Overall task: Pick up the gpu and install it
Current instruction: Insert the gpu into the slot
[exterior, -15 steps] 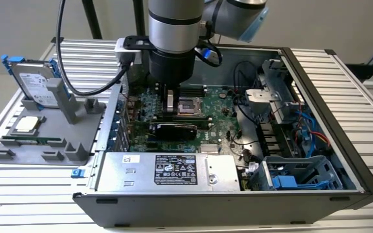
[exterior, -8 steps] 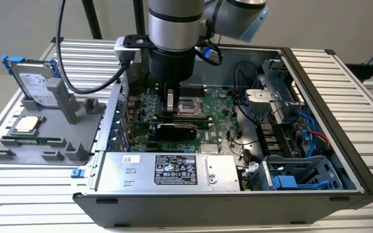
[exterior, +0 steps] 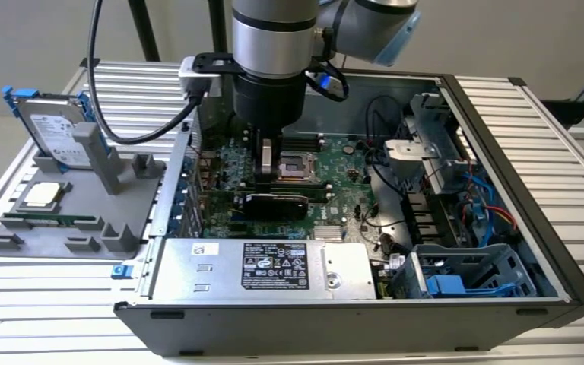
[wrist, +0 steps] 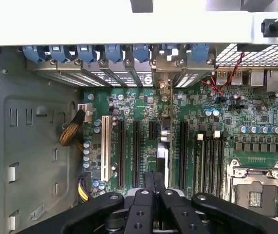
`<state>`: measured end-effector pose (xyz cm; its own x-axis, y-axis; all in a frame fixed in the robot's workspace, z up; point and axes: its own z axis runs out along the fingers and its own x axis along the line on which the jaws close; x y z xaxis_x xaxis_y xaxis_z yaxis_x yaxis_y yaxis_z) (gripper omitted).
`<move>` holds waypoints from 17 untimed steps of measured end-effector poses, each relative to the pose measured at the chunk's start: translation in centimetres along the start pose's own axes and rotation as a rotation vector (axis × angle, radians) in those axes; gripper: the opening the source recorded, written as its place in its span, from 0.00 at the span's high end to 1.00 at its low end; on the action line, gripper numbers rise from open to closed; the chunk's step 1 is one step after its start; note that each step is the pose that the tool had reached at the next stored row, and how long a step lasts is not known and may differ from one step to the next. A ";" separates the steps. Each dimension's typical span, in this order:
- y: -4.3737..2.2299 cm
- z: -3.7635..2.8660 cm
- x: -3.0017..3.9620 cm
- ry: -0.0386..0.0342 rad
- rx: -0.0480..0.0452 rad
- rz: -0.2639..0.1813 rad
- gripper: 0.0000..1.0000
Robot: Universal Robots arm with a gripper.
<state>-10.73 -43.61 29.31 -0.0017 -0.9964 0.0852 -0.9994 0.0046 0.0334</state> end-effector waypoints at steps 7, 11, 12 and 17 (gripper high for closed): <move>0.09 -0.08 0.00 0.0092 0.0001 0.000 1.00; 0.38 -0.07 0.01 0.0089 0.0000 0.000 1.00; 0.52 -0.07 0.01 0.0089 0.0001 0.000 1.00; 2.16 -0.03 0.01 0.0087 0.0001 0.000 1.00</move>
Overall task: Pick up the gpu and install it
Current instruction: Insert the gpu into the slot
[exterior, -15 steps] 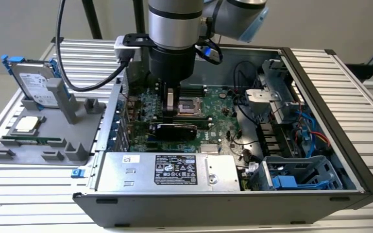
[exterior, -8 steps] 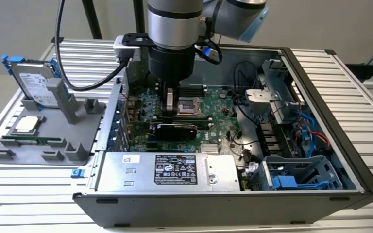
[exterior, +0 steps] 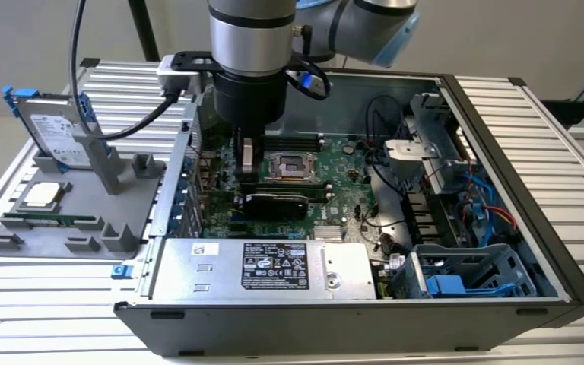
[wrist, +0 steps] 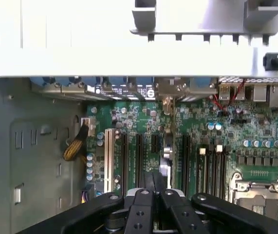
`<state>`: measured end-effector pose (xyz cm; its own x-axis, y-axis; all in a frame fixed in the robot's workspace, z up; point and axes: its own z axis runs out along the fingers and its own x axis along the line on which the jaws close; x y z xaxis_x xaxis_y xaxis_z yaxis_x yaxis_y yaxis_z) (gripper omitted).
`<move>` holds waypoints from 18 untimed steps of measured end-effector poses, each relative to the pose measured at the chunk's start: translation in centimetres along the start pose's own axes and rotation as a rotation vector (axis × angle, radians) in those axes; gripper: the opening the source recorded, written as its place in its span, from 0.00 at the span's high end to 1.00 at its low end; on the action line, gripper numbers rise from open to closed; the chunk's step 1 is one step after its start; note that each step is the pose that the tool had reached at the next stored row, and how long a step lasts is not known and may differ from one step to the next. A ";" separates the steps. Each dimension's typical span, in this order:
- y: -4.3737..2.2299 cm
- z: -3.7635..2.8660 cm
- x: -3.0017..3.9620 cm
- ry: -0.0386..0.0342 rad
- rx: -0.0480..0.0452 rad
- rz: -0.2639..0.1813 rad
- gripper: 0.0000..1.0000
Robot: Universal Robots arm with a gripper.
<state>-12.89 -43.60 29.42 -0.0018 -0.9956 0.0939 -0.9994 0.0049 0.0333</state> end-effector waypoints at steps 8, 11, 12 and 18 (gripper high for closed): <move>1.74 -0.61 0.03 0.0001 -0.0001 0.000 1.00; 2.31 -0.89 0.04 -0.0001 0.0000 0.000 1.00; 2.47 -0.98 0.05 -0.0001 0.0001 0.000 1.00; 3.35 -1.21 -0.05 -0.0013 0.0000 -0.001 1.00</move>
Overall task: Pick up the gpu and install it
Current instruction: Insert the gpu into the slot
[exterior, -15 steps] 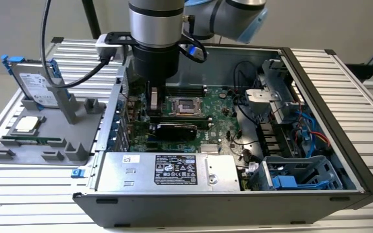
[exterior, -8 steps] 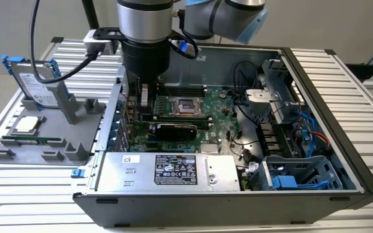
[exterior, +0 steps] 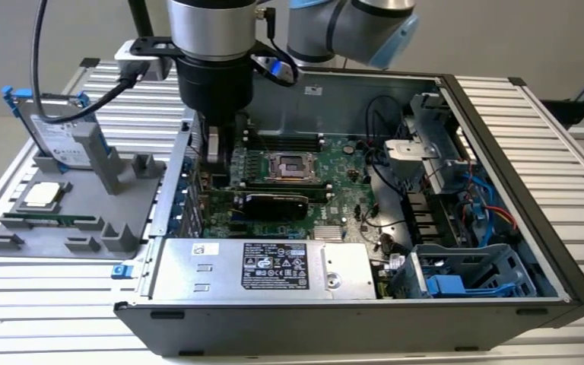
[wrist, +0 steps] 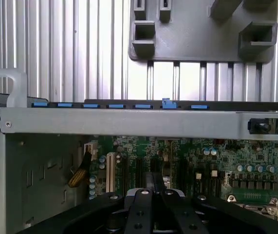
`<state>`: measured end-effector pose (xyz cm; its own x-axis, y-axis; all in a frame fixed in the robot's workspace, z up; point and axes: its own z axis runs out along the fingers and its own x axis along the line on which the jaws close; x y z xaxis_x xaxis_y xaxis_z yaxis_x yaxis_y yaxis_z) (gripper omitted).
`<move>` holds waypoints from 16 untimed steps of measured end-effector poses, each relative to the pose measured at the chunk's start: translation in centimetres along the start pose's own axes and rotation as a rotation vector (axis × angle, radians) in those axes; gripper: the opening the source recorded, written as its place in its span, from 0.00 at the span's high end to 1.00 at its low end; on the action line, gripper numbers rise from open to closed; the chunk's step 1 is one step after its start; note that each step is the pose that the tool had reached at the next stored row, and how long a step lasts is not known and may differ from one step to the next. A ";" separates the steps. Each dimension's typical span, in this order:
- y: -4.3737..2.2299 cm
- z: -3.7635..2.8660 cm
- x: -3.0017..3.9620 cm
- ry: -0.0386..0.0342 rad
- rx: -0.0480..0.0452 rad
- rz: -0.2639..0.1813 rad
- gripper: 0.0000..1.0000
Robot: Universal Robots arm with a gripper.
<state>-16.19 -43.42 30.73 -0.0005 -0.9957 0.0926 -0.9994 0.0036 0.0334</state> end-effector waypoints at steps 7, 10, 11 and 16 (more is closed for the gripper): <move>0.61 -0.08 -0.40 -0.0072 0.0002 -0.002 1.00; 0.88 -0.10 -0.56 -0.0114 0.0005 -0.003 1.00; 1.00 -0.10 -0.62 -0.0121 0.0005 -0.004 1.00; 1.72 -0.12 -1.07 -0.0125 0.0004 -0.005 1.00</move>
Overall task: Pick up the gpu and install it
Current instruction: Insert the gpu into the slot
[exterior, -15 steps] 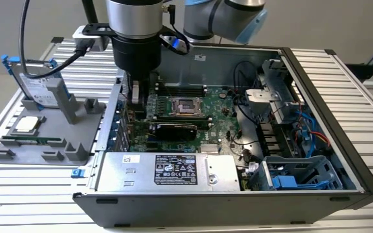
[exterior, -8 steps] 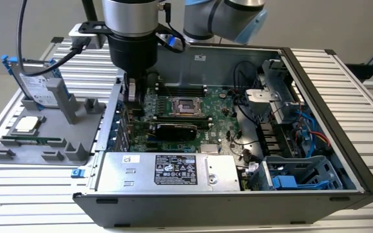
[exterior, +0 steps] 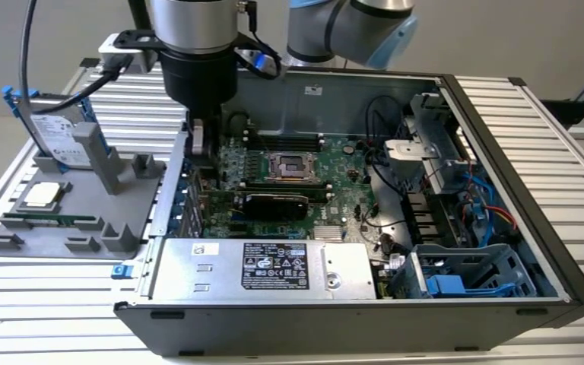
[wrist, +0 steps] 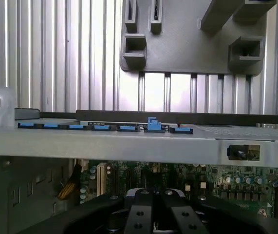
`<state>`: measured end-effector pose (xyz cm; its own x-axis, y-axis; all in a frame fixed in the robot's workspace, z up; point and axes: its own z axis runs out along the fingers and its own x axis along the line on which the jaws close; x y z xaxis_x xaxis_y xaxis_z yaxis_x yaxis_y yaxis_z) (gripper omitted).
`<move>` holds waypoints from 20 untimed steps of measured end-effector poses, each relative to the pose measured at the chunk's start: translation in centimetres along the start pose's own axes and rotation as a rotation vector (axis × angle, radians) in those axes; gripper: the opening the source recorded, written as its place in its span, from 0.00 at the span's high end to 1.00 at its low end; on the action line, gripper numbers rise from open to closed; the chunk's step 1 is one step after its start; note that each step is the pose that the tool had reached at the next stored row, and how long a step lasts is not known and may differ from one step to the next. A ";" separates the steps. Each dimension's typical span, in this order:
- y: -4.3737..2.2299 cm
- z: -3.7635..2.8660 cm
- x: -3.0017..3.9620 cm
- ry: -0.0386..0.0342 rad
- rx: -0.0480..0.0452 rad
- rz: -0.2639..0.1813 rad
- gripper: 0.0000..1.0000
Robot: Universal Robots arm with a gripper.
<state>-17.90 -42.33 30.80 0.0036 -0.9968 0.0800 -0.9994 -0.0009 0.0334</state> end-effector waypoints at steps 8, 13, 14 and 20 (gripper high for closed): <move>0.73 0.12 -0.12 -0.0001 0.0002 0.000 1.00; 0.93 0.28 -0.24 0.0000 0.0000 0.000 1.00; 0.93 0.31 -0.27 0.0000 0.0001 0.000 1.00; 0.94 0.58 -0.37 -0.0016 -0.0005 0.000 1.00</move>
<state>-18.86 -42.01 30.22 0.0040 -0.9969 0.0784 -0.9994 -0.0013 0.0339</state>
